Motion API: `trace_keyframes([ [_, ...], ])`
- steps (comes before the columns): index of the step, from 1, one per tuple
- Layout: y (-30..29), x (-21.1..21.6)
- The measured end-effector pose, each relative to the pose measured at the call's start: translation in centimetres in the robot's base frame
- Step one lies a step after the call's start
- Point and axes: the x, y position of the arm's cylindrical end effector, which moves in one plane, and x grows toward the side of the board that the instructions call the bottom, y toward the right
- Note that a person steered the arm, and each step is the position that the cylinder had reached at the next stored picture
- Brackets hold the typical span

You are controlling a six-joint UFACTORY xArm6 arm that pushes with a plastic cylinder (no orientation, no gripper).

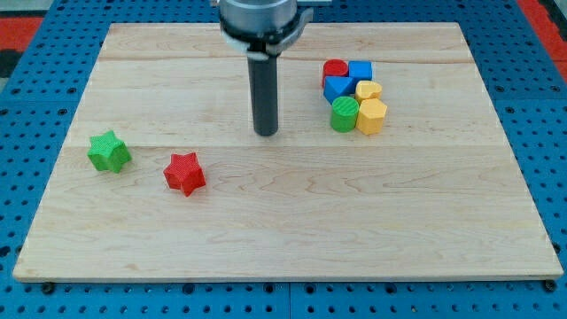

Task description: Nudge the red star a bit up

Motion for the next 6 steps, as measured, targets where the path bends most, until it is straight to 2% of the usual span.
trace_keyframes([
  [1, -0.3, 5.6],
  [2, -1.7, 8.3],
  [4, -7.9, 10.3],
  [6, -10.9, 8.4],
])
